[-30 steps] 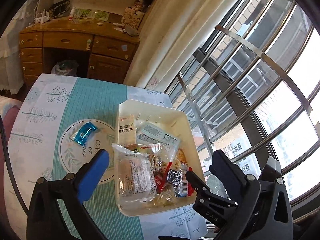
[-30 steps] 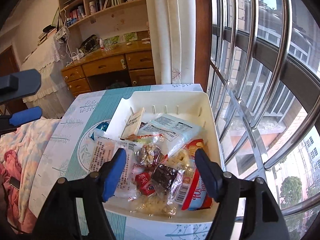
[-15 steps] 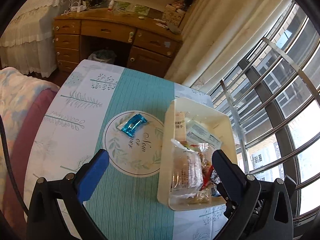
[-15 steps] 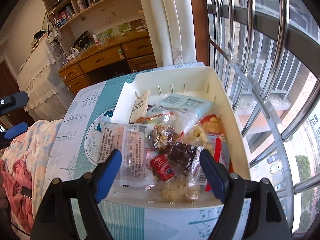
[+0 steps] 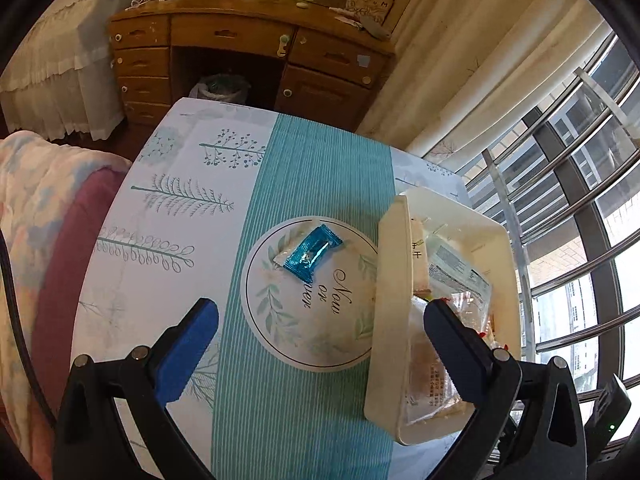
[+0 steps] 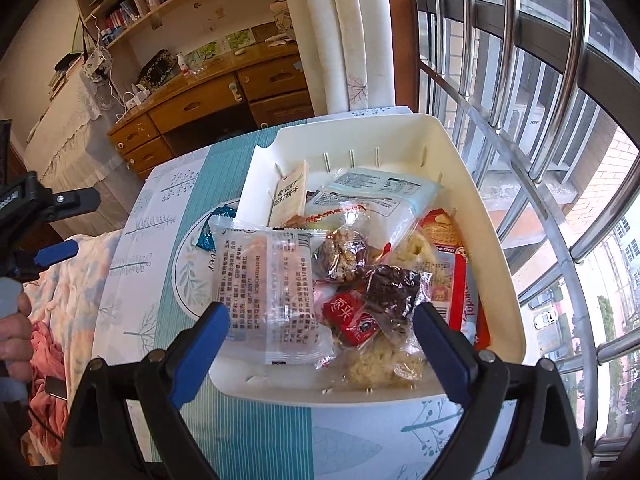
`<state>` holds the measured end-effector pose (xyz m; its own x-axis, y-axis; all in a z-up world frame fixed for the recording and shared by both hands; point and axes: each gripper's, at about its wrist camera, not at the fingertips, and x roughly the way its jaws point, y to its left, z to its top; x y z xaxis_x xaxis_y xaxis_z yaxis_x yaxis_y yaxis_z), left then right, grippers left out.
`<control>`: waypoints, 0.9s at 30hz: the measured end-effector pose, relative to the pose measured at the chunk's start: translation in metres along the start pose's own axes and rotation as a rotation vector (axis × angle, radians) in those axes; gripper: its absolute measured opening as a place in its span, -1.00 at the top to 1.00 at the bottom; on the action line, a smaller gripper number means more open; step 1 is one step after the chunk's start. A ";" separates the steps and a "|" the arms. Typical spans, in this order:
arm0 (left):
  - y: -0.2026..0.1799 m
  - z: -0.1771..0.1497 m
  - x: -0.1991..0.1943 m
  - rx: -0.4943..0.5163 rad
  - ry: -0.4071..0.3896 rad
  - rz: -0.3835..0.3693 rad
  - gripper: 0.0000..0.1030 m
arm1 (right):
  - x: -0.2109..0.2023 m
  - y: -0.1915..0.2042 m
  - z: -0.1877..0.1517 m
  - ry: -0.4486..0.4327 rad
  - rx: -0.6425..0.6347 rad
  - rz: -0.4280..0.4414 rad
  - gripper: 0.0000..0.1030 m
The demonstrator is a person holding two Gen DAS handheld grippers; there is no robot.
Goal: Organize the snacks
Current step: 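Move the open left tool to the blue wrapped candy on the placemat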
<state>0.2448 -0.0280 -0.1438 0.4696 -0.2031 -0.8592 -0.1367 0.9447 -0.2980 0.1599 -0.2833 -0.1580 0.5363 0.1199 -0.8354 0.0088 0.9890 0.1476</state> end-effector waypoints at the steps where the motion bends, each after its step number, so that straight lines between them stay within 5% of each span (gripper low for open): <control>1: 0.002 0.004 0.006 0.009 0.005 0.005 -0.98 | 0.000 0.001 0.001 0.002 0.000 -0.009 -0.84; 13: -0.006 0.028 0.098 0.219 0.102 0.073 -0.98 | 0.012 0.004 0.000 0.070 0.008 -0.106 -0.85; 27: -0.004 0.038 0.185 0.252 0.155 0.087 -0.66 | 0.030 0.008 -0.008 0.171 -0.004 -0.137 -0.85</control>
<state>0.3659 -0.0597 -0.2859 0.3239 -0.1371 -0.9361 0.0592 0.9904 -0.1245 0.1688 -0.2713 -0.1860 0.3796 -0.0027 -0.9251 0.0677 0.9974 0.0249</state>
